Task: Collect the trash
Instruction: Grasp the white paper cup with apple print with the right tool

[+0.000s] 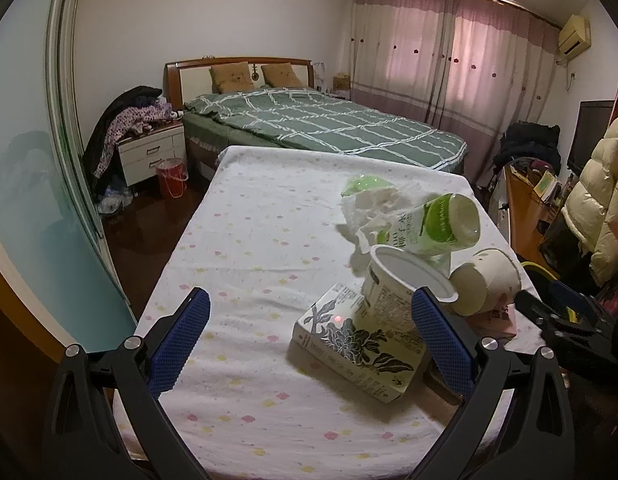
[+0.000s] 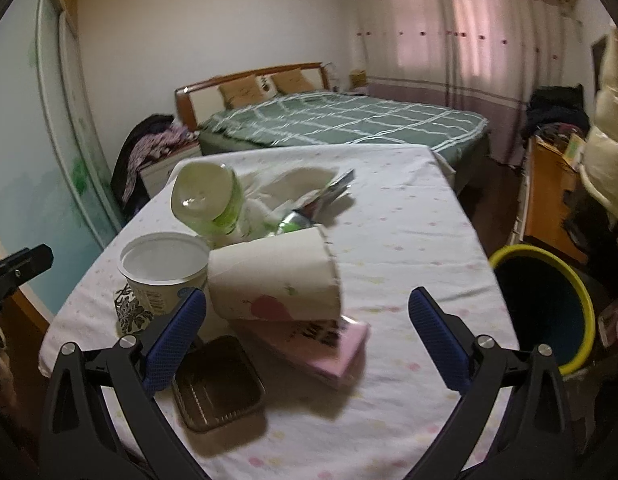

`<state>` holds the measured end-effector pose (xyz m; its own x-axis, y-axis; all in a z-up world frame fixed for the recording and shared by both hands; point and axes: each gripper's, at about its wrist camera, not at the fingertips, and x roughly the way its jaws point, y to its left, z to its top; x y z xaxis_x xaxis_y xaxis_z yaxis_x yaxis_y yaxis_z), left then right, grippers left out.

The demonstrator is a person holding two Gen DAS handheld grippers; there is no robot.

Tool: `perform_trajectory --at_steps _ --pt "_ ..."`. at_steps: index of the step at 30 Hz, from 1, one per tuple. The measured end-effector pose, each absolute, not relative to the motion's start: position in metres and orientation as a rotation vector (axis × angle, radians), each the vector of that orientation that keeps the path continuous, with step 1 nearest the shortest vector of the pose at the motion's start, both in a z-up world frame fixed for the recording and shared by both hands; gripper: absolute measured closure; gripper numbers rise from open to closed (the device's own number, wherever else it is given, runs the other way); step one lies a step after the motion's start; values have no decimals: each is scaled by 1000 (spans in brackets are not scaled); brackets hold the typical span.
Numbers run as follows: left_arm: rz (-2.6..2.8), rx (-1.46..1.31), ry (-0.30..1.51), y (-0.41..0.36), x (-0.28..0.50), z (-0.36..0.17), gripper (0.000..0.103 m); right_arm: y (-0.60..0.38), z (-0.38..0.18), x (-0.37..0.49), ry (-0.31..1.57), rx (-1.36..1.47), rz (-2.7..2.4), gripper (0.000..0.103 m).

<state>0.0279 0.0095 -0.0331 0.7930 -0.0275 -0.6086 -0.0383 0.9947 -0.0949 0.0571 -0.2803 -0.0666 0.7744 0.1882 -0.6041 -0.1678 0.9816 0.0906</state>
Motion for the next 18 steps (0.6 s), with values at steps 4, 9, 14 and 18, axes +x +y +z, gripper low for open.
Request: perform_trajectory --at_steps 4,9,14,18 --pt "1 -117 663 13 33 -37 4 -271 -77 74 707 36 232 6" --pt "-4 -119 681 14 41 -44 4 -268 -85 87 735 35 239 6" --pt "-9 -127 689 15 45 -47 4 -273 -88 93 752 70 269 6" --pt "-10 -128 695 16 48 -50 4 -275 -91 98 765 80 272 22"
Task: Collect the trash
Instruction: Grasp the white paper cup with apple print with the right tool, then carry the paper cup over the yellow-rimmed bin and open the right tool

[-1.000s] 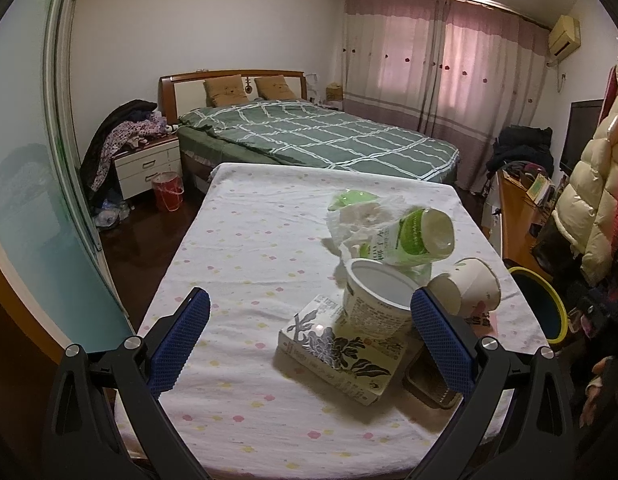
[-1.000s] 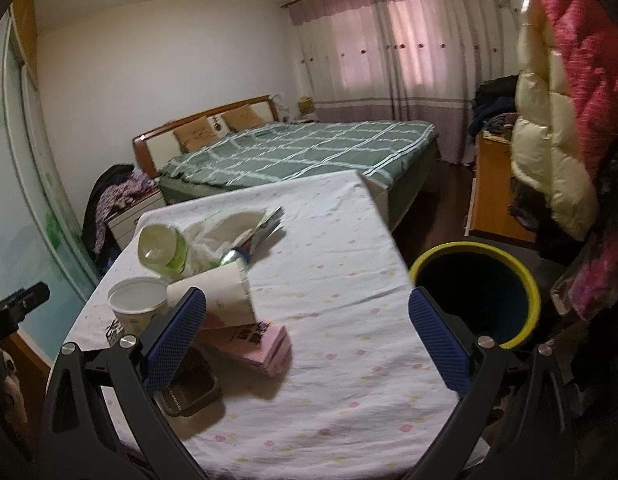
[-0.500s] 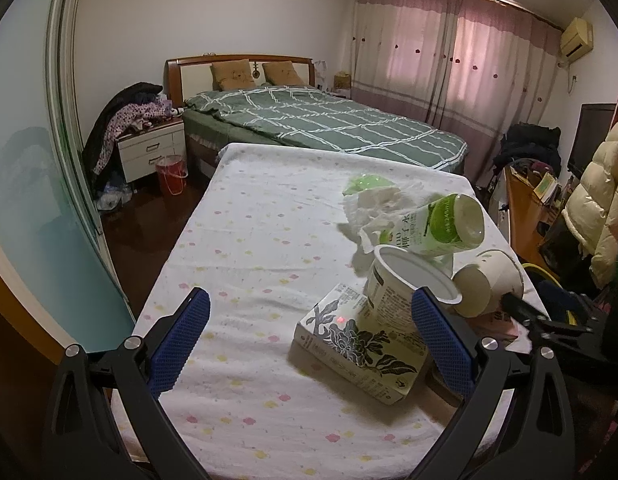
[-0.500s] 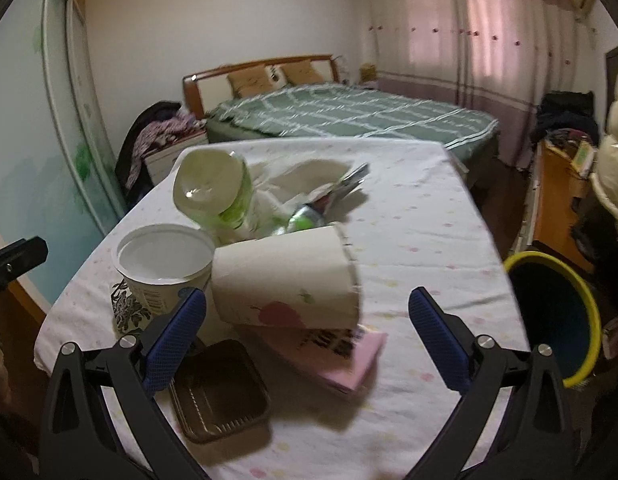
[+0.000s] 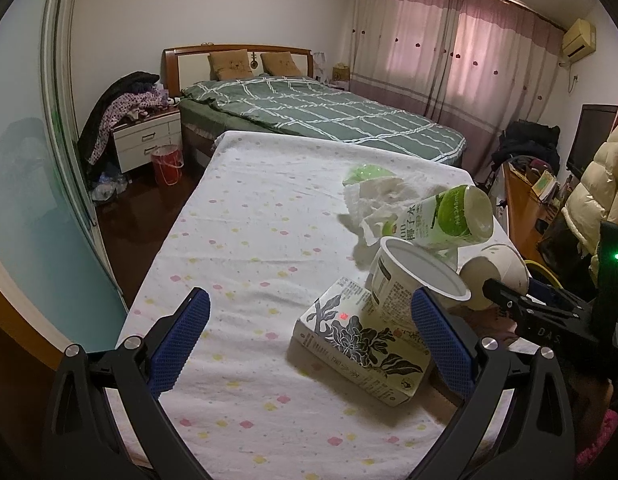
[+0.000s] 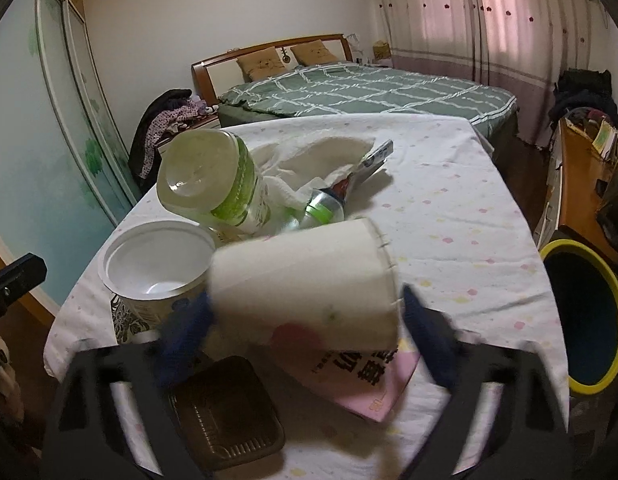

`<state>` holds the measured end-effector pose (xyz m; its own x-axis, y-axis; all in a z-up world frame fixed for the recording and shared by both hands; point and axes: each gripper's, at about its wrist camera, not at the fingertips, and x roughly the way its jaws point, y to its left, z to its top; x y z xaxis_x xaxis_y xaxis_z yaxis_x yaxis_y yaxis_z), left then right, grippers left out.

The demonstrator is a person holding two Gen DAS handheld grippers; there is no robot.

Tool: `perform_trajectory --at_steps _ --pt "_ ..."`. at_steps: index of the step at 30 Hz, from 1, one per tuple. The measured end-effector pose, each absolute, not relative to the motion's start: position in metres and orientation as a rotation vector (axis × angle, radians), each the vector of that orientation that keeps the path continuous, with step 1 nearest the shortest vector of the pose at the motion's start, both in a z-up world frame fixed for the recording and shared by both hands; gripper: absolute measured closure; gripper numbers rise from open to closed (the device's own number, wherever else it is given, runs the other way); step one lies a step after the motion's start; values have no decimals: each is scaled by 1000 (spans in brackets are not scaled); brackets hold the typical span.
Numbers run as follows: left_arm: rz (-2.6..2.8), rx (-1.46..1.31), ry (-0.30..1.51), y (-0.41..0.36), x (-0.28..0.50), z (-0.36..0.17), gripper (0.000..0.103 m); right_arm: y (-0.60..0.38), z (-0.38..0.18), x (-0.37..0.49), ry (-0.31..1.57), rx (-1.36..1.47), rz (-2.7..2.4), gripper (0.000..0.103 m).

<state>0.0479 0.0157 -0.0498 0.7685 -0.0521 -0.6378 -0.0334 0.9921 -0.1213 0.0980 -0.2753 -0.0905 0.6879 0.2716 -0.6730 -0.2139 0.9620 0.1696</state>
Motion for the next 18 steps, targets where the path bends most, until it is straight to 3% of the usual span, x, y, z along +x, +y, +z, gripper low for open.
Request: perform_trajectory --at_steps 18 --pt "-84 -91 708 -15 51 -58 4 -365 -74 88 677 186 46 23"
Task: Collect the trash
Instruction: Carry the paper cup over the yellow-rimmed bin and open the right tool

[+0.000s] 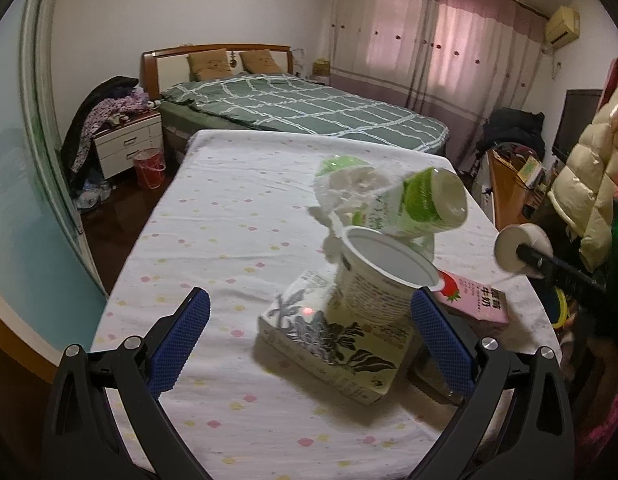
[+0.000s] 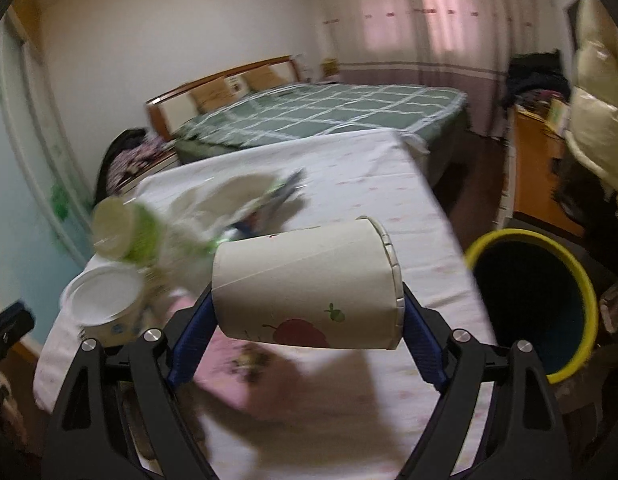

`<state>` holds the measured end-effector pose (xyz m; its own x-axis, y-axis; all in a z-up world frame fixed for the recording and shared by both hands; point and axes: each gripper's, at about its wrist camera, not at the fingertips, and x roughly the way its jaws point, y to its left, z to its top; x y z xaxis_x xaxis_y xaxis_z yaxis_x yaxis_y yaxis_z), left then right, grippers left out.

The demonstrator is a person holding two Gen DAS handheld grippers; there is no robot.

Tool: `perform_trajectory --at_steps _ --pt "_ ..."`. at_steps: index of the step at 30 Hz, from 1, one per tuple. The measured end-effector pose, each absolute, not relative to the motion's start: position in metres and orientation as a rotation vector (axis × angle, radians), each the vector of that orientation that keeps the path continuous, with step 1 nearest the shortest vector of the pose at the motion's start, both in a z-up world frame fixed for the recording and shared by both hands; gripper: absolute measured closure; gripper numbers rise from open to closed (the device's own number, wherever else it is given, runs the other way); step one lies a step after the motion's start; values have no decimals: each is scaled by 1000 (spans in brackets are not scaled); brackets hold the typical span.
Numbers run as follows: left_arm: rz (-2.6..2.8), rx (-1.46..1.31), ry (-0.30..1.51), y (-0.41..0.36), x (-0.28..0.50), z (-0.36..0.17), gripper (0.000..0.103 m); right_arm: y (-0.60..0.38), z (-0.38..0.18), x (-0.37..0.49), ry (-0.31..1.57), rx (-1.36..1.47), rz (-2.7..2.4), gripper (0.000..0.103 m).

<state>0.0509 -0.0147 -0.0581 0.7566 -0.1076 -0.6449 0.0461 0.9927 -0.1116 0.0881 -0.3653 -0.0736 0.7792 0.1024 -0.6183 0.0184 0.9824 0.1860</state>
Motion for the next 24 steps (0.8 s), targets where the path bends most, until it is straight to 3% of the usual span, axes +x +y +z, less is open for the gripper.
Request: perform_trajectory --at_steps 12,24 --pt "-148 -32 751 -56 72 -78 4 -492 -107 105 712 290 -412 23" --pt "-177 -6 788 -79 98 -94 4 -526 -125 119 761 371 -508 19"
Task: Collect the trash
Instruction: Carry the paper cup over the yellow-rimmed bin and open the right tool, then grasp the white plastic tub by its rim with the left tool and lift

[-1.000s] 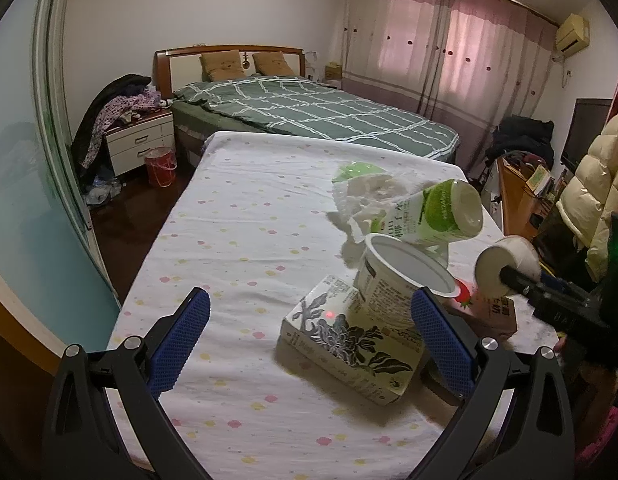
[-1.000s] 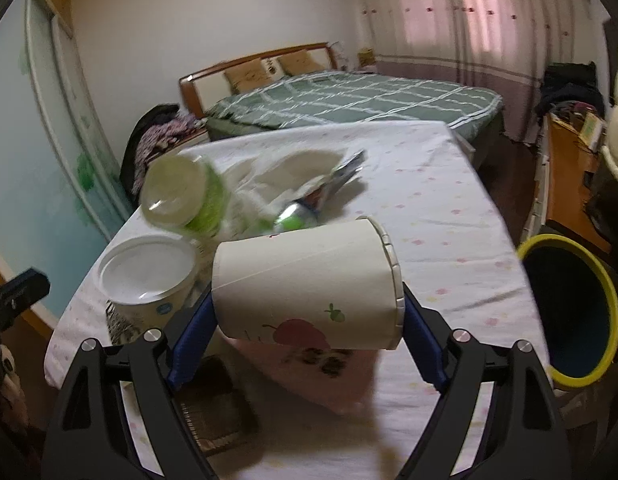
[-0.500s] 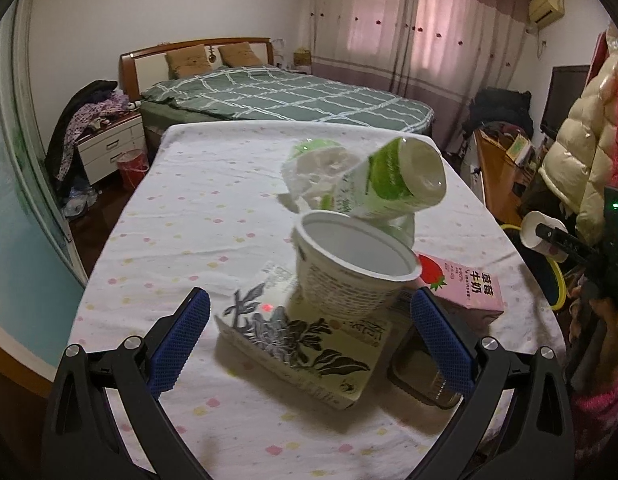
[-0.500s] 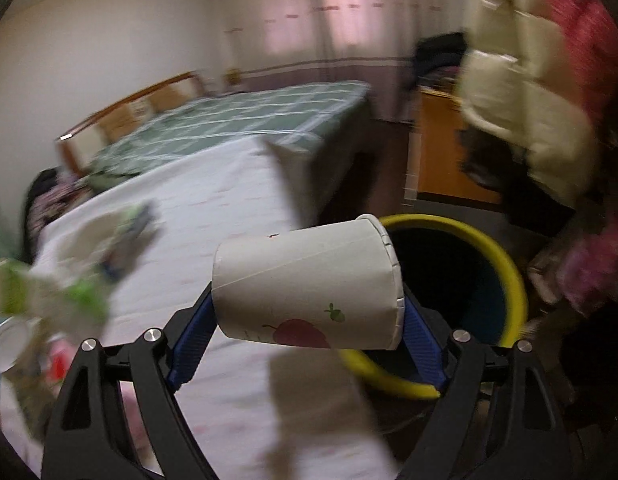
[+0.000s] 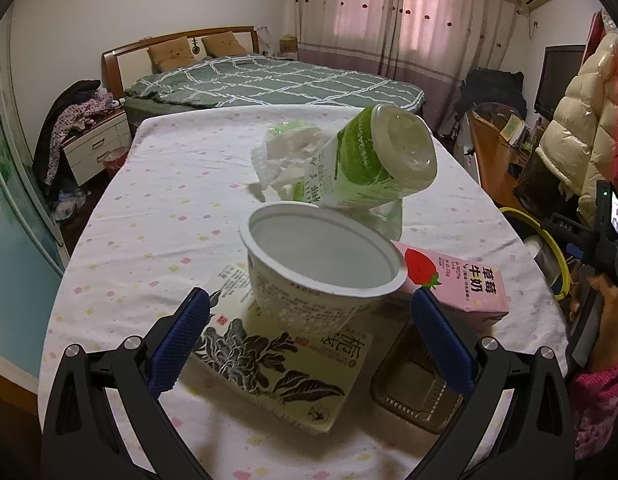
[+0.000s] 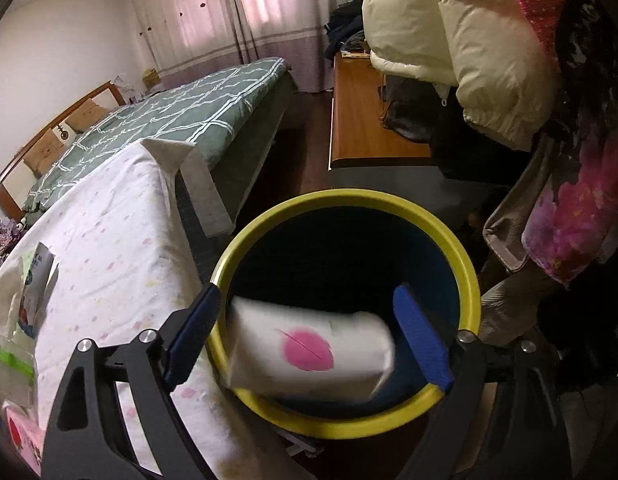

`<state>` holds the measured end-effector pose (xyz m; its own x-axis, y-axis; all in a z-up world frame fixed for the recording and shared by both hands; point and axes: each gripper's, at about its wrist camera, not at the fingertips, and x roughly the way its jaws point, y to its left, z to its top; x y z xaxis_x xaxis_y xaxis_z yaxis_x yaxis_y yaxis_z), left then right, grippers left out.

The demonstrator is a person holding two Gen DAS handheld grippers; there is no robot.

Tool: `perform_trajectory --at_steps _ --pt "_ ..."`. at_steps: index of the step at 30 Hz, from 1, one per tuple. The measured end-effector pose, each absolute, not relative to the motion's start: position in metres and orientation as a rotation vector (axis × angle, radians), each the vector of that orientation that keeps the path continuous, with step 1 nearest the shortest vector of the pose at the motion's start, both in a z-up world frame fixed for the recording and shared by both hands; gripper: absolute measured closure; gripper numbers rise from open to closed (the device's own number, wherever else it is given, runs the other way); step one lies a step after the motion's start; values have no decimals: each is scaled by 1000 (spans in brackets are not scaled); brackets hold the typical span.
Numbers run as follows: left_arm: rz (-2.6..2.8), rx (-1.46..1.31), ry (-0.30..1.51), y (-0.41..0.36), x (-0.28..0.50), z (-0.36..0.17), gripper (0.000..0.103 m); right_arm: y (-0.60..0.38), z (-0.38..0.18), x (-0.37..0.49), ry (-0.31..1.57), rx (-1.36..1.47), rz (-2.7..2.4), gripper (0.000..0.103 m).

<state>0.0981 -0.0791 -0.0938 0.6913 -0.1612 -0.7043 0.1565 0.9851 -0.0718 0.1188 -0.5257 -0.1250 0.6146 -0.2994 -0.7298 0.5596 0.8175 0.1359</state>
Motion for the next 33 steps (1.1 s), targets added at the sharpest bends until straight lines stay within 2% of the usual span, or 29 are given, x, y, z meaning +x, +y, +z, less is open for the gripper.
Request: perform_trajectory --at_steps 19,25,33 --pt "-186 91 775 -93 124 -106 5 -521 -125 123 763 342 -502 19" --pt "-214 107 796 -95 136 -110 23 -522 -126 124 767 354 -497 19" --pt "-210 72 762 -85 125 -98 23 -520 -126 125 763 349 -495 19"
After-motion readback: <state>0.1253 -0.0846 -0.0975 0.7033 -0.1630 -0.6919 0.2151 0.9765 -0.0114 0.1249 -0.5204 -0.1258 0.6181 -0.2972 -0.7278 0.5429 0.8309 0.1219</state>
